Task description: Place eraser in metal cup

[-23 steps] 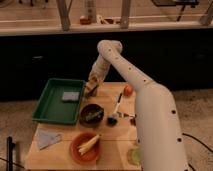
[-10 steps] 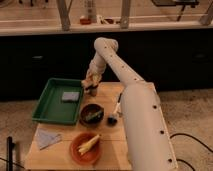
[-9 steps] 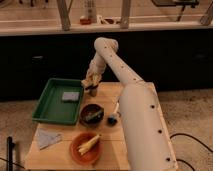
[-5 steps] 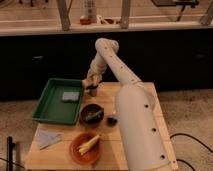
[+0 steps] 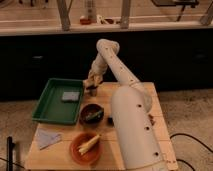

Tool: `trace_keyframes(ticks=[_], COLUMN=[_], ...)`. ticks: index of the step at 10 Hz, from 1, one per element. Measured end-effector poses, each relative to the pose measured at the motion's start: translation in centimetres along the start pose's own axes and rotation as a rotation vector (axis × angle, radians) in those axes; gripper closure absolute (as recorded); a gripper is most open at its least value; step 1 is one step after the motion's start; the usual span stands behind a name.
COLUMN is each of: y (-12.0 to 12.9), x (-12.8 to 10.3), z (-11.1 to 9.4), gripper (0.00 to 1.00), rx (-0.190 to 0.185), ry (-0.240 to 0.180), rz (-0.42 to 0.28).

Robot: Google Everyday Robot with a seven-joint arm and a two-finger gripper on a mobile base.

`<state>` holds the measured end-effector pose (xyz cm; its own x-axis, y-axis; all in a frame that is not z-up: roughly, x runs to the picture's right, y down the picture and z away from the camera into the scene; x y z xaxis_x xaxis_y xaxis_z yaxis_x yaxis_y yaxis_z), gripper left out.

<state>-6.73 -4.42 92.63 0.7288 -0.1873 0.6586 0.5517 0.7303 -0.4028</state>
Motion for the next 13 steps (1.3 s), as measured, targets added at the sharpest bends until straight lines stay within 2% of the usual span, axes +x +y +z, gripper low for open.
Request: trace_keyframes(ticks=[4, 6, 7, 8, 13], y=[-0.24, -0.26, -0.21, -0.14, -0.37], x=[0.0, 0.07, 0.14, 0.22, 0.22], z=[0.14, 0.17, 0.16, 0.12, 0.3], gripper=[0.53, 0.3, 0.23, 0.2, 0.2], rx=[-0.011, -0.014, -0.016, -0.017, -0.017], ry=[-0.005, -0.009, -0.011, -0.013, -0.021], rz=[0.003, 0.003, 0.003, 0.004, 0.0])
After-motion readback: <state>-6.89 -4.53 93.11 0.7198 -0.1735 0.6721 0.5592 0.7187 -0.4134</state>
